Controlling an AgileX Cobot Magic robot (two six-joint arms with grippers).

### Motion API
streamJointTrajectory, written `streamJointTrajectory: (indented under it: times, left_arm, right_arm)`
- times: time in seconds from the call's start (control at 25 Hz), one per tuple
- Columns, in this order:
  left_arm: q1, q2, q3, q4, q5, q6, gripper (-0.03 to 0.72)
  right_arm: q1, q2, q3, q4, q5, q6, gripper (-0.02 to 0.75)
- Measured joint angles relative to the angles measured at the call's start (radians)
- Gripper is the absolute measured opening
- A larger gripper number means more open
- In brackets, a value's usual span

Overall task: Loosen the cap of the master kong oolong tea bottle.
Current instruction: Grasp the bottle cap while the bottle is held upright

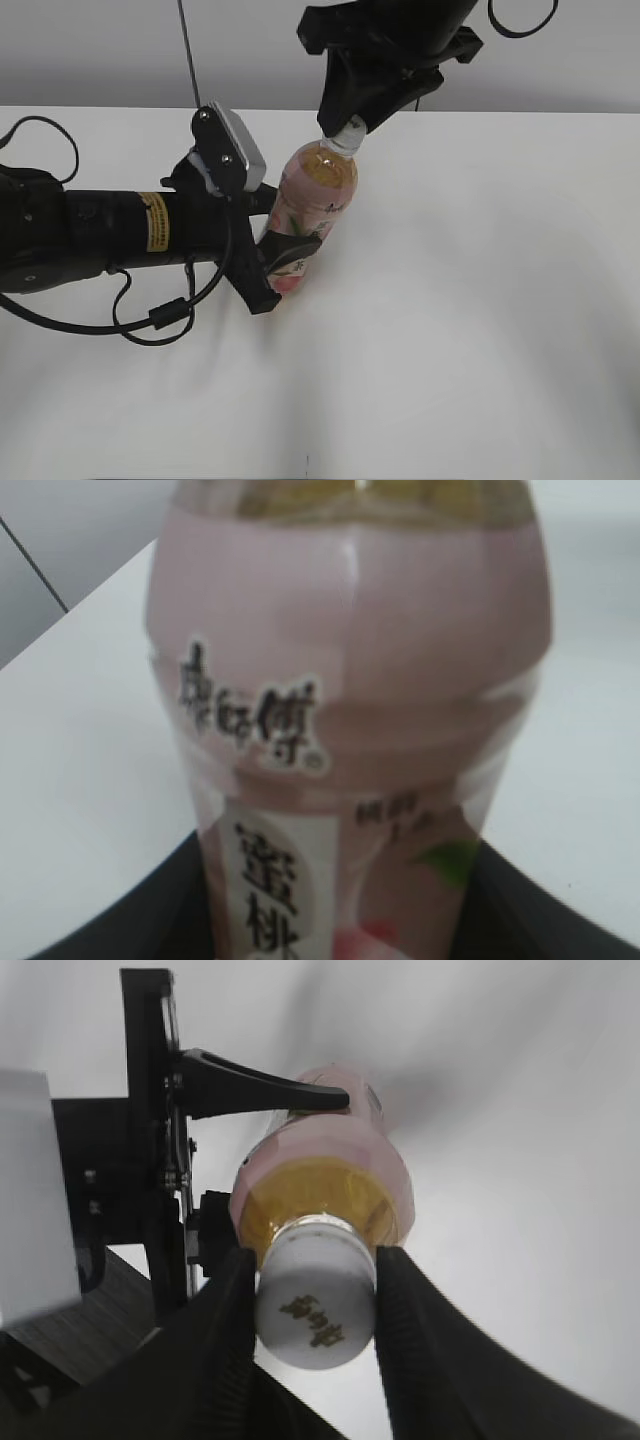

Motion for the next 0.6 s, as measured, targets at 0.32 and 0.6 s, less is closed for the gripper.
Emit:
streamJointTrajectory:
  times: [0.32, 0.6]
  left_arm:
    - [0.0, 0.0, 0.0, 0.0, 0.0, 0.0, 0.372]
    - [0.0, 0.0, 0.0, -0.002, 0.002, 0.001, 0.372]
  right_arm:
    - [0.0, 0.0, 0.0, -0.012, 0.0, -0.58, 0.276]
    - [0.001, 0.0, 0.0, -0.02, -0.001, -0.997, 0.276]
